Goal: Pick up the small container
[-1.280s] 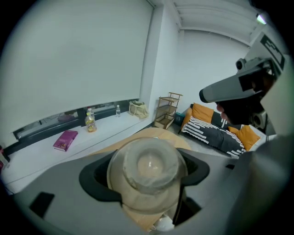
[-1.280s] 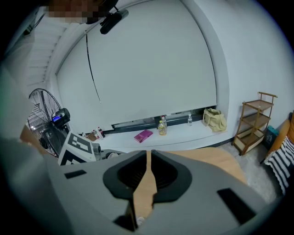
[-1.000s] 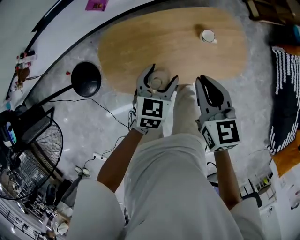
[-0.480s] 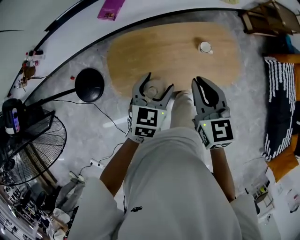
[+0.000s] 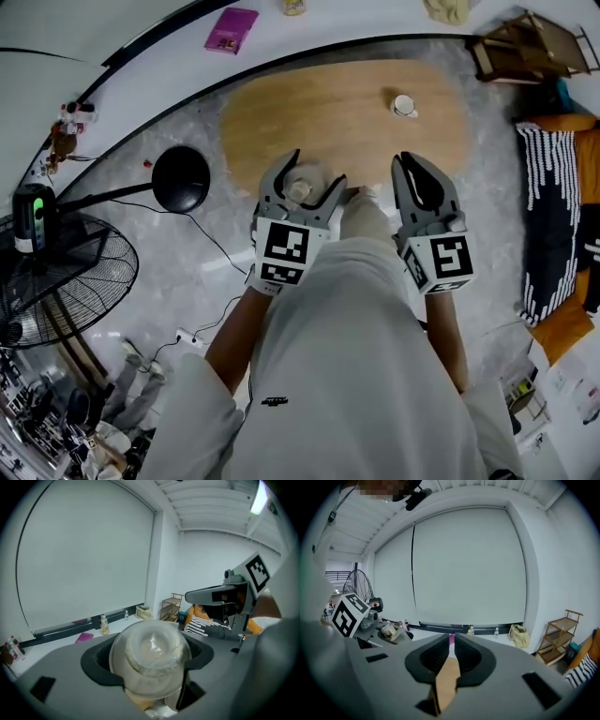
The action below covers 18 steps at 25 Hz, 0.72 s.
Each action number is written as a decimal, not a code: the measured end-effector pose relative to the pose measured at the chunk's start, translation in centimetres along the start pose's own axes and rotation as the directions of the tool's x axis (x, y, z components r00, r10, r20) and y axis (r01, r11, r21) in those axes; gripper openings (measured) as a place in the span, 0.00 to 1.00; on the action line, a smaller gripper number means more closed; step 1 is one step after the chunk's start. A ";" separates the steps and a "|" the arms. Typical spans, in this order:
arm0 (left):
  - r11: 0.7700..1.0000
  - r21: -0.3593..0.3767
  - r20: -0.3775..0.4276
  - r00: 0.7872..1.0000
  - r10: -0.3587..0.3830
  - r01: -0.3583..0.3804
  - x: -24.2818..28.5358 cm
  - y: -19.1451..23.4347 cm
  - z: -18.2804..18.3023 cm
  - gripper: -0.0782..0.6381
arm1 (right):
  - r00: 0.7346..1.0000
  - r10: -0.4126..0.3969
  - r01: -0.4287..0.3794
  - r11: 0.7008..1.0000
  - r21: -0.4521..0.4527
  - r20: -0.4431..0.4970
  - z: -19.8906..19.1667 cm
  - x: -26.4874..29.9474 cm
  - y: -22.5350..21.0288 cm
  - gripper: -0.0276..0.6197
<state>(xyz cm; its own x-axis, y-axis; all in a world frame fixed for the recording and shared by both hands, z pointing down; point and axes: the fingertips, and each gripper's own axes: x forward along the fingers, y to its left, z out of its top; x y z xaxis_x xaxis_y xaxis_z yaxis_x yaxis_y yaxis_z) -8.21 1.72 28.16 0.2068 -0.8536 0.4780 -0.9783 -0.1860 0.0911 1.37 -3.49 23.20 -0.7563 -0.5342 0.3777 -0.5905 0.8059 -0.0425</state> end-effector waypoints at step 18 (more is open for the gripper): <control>0.998 0.023 0.089 0.995 0.054 -0.056 -8.3 1.2 3.5 0.58 | 0.988 -0.018 0.025 0.999 -0.042 0.156 4.9 -4.0 2.5 0.10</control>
<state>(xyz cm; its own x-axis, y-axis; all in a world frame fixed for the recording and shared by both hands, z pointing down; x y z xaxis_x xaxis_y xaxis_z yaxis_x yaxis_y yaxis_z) -11.11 6.88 21.19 0.1544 -0.9021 0.4030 -0.9878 -0.1492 0.0444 1.51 -0.63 17.06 -0.7800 -0.5821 0.2299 -0.5970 0.8022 0.0059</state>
